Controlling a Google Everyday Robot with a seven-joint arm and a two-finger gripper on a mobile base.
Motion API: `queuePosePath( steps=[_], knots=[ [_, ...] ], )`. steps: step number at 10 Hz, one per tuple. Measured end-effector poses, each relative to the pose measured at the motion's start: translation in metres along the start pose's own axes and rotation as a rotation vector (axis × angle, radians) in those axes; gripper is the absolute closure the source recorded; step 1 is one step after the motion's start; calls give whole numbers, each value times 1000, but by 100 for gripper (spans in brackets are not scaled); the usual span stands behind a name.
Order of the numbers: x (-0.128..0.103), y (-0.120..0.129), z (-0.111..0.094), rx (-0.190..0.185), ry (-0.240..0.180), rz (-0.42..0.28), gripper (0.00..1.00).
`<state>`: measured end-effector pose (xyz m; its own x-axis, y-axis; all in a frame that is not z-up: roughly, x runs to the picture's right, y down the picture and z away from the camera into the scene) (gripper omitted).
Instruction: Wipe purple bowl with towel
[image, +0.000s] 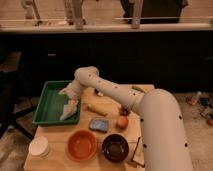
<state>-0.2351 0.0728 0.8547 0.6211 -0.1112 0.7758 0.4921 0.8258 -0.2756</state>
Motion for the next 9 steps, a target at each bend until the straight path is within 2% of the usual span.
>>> queuePosePath(
  steps=[6,9],
  knots=[
    [20,-4,26,-44,-38,34,23],
    [25,2,35,-68,-32,49,23]
  ],
)
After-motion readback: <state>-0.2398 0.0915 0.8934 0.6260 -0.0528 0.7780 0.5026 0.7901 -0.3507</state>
